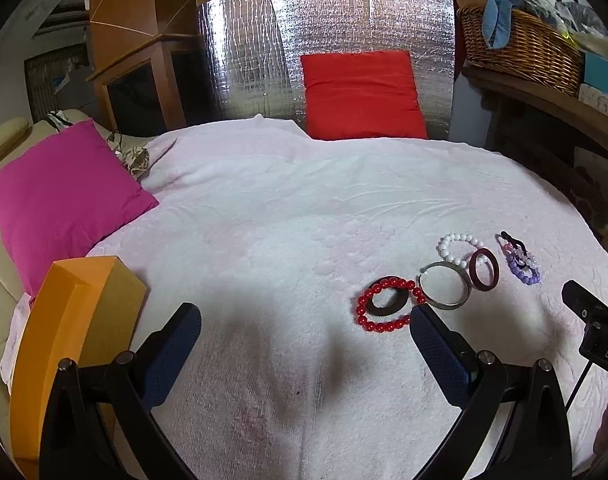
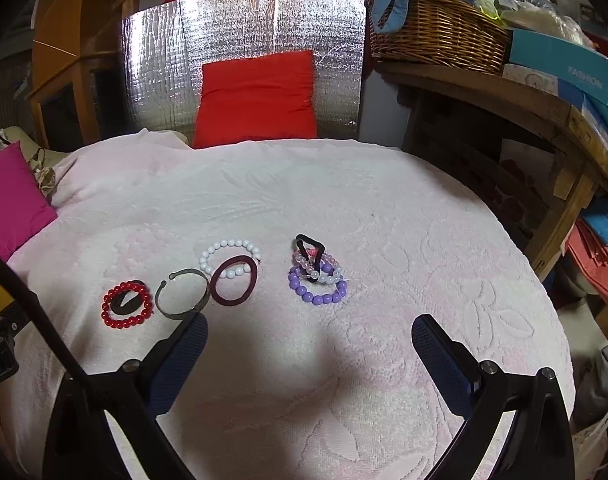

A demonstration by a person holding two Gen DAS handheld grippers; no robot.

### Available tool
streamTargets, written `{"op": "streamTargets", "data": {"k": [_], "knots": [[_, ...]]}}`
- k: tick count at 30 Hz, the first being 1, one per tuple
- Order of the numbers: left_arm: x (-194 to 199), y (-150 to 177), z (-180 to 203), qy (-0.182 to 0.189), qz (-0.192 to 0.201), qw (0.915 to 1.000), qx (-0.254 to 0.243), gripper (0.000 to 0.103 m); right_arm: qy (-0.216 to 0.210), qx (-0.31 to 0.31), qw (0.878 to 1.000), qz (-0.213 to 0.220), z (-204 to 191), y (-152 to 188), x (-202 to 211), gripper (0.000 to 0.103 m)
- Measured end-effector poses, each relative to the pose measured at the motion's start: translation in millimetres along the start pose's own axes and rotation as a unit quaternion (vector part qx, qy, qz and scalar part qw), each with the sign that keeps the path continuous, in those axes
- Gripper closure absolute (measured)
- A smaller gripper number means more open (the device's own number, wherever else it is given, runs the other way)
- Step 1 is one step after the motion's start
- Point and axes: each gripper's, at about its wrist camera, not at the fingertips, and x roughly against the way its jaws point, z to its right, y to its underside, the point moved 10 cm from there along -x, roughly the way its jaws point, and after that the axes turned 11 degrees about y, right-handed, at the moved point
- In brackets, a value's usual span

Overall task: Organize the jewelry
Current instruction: 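Move both tools toward the row of bracelets on the cloth, then grasp the red bead bracelet with the left tool while the right tool grasps the maroon ring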

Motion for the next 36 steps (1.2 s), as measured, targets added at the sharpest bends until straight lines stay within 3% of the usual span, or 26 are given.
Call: {"op": "streamTargets", "data": {"k": [27,33,36], "knots": [[-8,-10,20,0.008,0.004,0.9998,-0.017,0.000,0.004,-0.001,1.000,-0.012,4,1,-12,0.000],[-24,1,9,0.013,-0.033,0.9993,0.006,0.000,-0.016,0.001,1.000,-0.012,-5,-4,-19,0.000],[-35,10,-4,0.011,-0.057,0.9978,0.030,0.000,-0.040,0.002,0.999,-0.018,-18,-8,-29,0.010]]}}
